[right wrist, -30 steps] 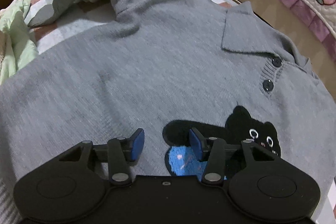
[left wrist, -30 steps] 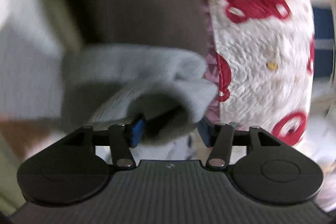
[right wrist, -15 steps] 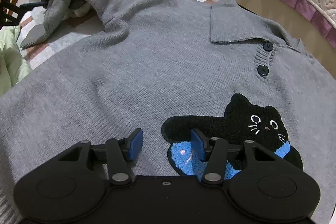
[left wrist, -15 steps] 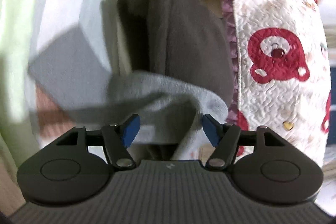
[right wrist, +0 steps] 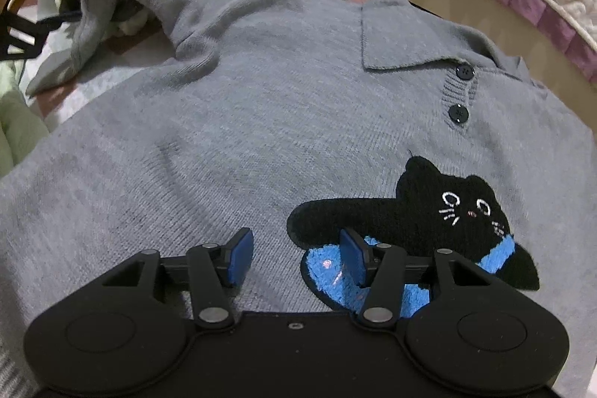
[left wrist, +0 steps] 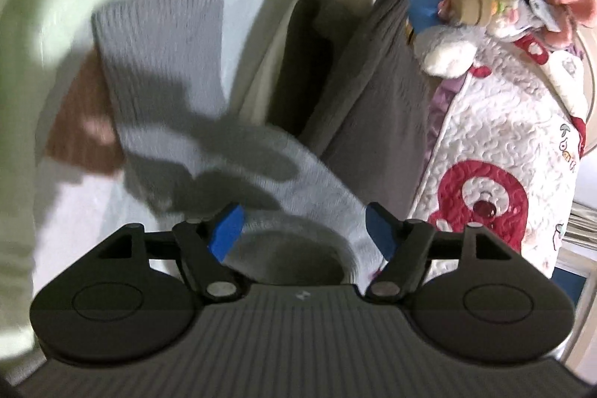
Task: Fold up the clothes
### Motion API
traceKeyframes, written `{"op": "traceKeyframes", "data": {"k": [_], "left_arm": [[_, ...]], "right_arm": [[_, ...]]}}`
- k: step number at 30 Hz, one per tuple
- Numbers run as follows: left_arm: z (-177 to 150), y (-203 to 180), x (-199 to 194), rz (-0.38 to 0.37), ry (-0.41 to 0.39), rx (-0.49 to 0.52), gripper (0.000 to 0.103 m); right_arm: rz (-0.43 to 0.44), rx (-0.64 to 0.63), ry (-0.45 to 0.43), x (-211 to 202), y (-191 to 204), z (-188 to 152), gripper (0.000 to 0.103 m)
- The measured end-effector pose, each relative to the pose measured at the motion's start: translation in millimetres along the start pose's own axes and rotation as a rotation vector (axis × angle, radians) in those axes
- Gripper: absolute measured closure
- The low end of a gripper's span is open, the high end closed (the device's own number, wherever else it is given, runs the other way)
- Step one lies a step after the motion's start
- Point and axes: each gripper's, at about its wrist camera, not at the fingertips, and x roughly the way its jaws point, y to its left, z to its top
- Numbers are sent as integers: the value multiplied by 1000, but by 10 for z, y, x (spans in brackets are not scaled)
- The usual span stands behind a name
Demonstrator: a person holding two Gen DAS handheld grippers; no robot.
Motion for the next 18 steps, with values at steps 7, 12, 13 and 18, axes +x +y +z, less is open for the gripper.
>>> {"op": "traceKeyframes", "data": {"k": [7,12,13,18], "left_arm": [[-111,184,278,15,177,-152,34],[-108,62,243,-17,153,-30,92],[-112,-14,193,-25,141,20,94],[-348,-752,-218,-44,-129,575,94]], "right_arm": [[-3,16,-14,-6,5,-27,45],[1,17,-20,-8,1,-35,45],[3,17,-23,-9,-2,-39,45],[15,15,-36,-14,-22,-62,44]]}}
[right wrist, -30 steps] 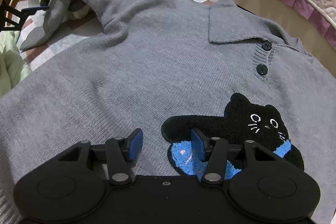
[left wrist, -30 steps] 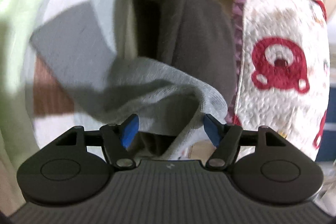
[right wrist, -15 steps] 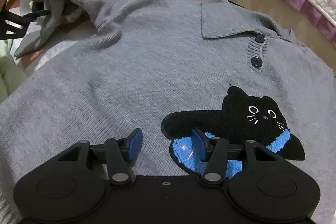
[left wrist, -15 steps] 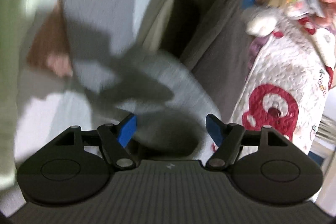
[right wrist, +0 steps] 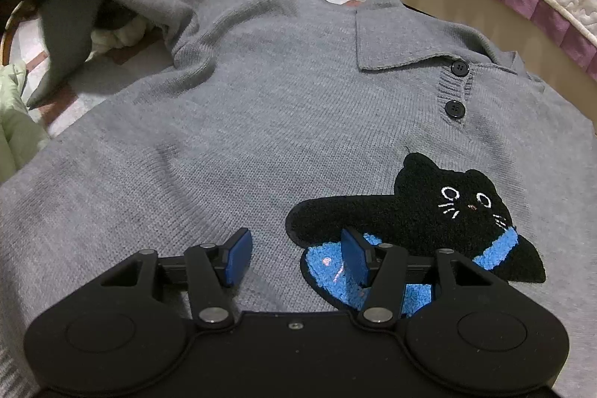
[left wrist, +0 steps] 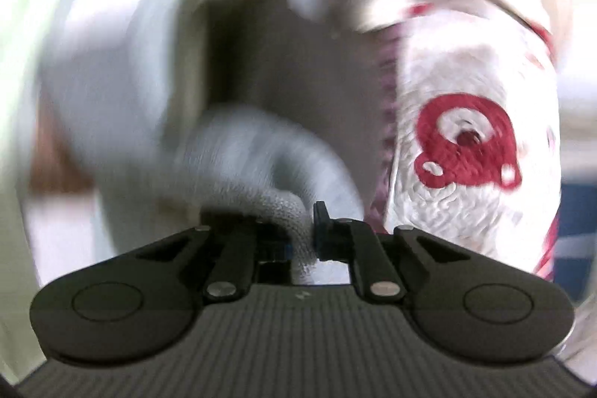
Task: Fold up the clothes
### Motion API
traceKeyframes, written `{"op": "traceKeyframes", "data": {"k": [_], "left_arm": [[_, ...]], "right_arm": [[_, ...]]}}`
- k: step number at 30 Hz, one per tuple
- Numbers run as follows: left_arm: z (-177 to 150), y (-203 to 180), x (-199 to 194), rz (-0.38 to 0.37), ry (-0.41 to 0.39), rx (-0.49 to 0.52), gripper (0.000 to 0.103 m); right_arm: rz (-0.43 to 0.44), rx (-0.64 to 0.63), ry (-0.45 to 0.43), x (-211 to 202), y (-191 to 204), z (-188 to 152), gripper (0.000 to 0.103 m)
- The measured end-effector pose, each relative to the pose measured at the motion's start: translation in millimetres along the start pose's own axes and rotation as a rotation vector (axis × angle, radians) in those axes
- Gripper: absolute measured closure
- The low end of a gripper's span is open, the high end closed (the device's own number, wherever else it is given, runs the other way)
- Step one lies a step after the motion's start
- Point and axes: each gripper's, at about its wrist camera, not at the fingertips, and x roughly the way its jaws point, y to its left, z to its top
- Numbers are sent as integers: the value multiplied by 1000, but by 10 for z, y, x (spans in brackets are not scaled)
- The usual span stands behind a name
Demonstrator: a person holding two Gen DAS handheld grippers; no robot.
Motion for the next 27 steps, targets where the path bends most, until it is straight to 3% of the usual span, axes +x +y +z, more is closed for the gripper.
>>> {"op": "traceKeyframes", "data": {"k": [1,3,8,11,12,14,18,22,24,25,27], "left_arm": [[47,-202,-76,9,-77,146,94],[105,-538,-130,-24,-181,332,95],[261,-1157,-72,-218,-258,687,93],[422,-1148,10,-184,-252,689,90],[517,-1062,67,-160,-218,636,90],[699,-880,287,-99,-122,559,80],[904,-534,731,-8,88,513,79],[908,-530,832,-8,111,574,84],[857,-603,911,33,135,617,89],[803,-647,908,29,121,646,96],[693,-827,838,-8,37,758,96]], "right_arm": [[3,-1,-1,-1,-5,-2,44],[8,-3,-3,-3,-14,-7,44],[17,-6,-14,-6,-29,-25,43],[23,-8,-20,1,-39,-33,43],[25,-10,-19,2,-38,-32,43],[28,-13,-17,6,-44,-30,43],[27,-18,-11,20,-35,-21,42],[22,-14,-16,18,-24,-37,41],[17,-12,-16,16,-11,-41,41],[15,-14,-14,19,-7,-37,41],[13,-13,-10,14,-2,-32,41]]}}
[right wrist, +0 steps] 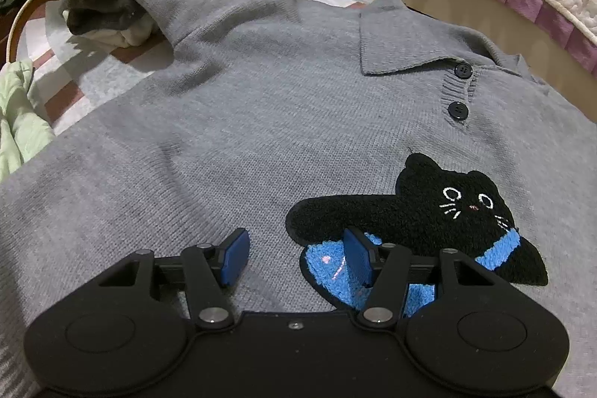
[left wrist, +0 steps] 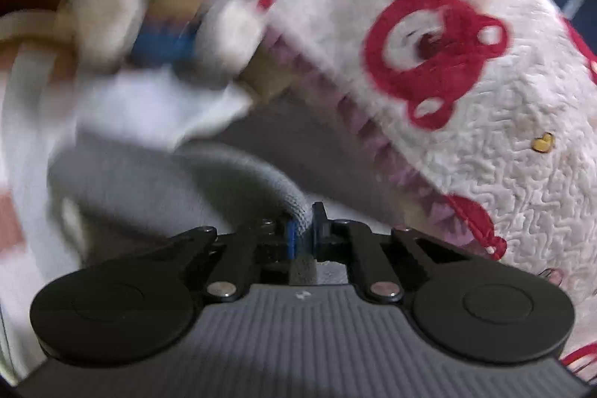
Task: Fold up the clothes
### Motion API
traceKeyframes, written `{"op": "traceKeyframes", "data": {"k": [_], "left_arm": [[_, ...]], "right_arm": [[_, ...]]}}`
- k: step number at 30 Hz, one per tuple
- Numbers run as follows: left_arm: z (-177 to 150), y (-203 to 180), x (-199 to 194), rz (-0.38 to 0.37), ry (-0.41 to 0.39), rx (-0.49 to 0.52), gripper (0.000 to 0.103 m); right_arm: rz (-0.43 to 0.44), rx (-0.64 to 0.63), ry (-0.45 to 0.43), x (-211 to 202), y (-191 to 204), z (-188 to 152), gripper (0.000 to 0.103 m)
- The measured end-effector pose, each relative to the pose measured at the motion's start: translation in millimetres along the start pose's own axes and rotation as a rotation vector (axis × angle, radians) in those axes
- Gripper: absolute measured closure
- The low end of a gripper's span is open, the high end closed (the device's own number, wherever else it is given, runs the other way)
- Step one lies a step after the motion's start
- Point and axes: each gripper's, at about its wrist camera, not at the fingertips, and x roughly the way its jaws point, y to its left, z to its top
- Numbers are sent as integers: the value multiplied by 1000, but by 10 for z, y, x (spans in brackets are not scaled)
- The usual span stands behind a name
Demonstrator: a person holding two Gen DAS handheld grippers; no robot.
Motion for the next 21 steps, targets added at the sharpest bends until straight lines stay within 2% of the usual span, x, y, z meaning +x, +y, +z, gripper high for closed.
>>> {"op": "traceKeyframes", "data": {"k": [1,3,5,8,9,12,15,18,19,21], "left_arm": [[36,-122,-88,-8,-61,58,96],[98,-302,-307,-72,-195,124,96],[144,-364,-488,-131,-279,160,96],[124,-190,-497,-51,-311,134,92],[110,-108,-471,-21,-306,114,91],[7,315,-179,98,-171,-27,91],[-16,451,-128,210,-150,-22,87],[74,408,-313,229,-251,-21,61],[101,398,-361,216,-259,-19,56],[111,327,-384,120,-195,14,59]], "right_arm": [[0,2,1,-3,0,0,41],[1,9,-4,-7,-10,-13,41],[1,18,-9,-8,-17,-27,41],[-8,31,-12,-3,-6,-31,40],[-12,32,-10,-1,3,-29,40],[-8,38,-6,-11,2,-24,40],[6,48,-4,-23,-27,-22,40],[21,52,1,-32,-58,-19,39],[26,52,3,-33,-68,-17,39],[37,53,4,-40,-80,-27,38]]}}
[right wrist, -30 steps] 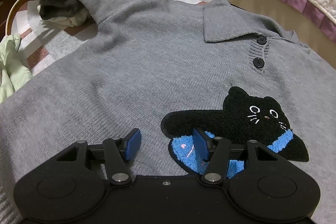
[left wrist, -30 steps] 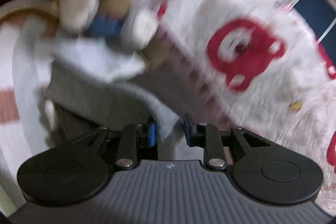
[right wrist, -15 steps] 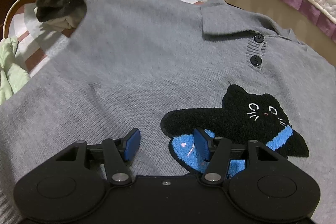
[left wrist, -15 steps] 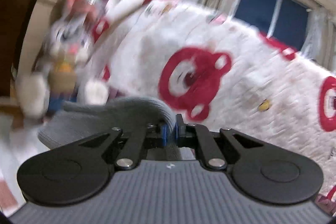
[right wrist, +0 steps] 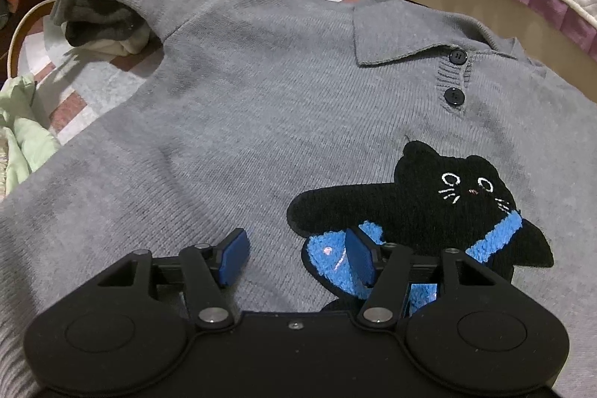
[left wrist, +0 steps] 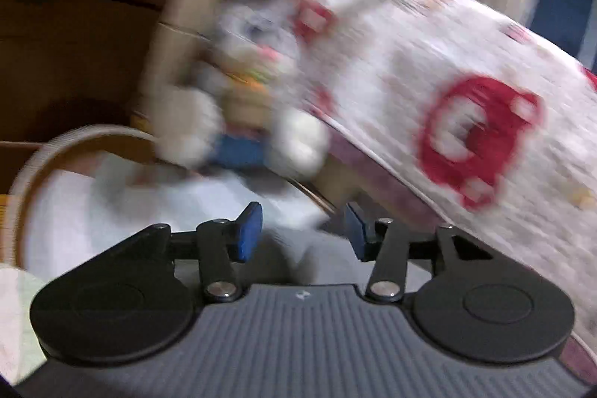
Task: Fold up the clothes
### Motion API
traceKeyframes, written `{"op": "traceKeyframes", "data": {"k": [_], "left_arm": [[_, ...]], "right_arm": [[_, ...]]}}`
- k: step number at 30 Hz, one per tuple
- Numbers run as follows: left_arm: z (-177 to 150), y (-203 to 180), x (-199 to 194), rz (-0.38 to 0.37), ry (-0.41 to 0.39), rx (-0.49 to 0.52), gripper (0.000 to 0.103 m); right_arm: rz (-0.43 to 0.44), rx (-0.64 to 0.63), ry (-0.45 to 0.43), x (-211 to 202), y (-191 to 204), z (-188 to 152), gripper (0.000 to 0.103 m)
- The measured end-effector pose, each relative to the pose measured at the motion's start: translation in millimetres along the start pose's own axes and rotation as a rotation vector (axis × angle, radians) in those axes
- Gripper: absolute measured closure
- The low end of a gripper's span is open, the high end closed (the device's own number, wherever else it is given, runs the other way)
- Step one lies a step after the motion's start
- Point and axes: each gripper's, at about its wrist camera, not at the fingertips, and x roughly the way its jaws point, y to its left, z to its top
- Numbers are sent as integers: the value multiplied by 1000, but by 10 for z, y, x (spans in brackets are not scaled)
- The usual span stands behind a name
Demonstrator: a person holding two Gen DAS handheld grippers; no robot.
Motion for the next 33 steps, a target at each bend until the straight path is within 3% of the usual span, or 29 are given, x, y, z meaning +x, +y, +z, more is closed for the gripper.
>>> {"op": "traceKeyframes", "data": {"k": [6,9,13,15,16,17,21,22,25,27,28,31,33], "left_arm": [[-180,-617,-222,-237,102,175,60],[-354,-1056,-335,-373,160,261,58],[-785,-1718,-304,-523,325,351,58],[-1055,-2053,-121,-570,438,379,58],[-1178,-2235,12,-583,485,384,58],[-1295,-2414,146,-596,526,391,58],[-1810,-2975,519,-639,611,472,60],[-1943,-3070,586,-648,640,487,60],[-2306,-3050,651,-659,797,481,79],[-2425,-2925,654,-672,858,448,80],[-2480,-2873,654,-686,873,443,80],[-2587,-2799,655,-725,774,529,80],[-2599,-2753,737,-747,786,488,80]], "right_arm": [[47,28,20,-51,-102,30,38],[60,131,-29,-246,-372,47,39],[-32,241,-92,-495,-956,53,39],[-73,271,-88,-551,-1309,124,51],[-73,282,-78,-569,-1476,200,79],[-70,294,-68,-588,-1637,284,95],[-29,338,-32,-673,-2115,848,95],[-38,326,-16,-678,-2183,1008,90],[-81,260,62,-615,-2309,1334,88],[-95,201,102,-555,-2345,1385,88],[-99,182,105,-545,-2358,1355,88],[-145,190,99,-476,-2455,1213,84],[-193,179,91,-403,-2499,1170,77]]}}
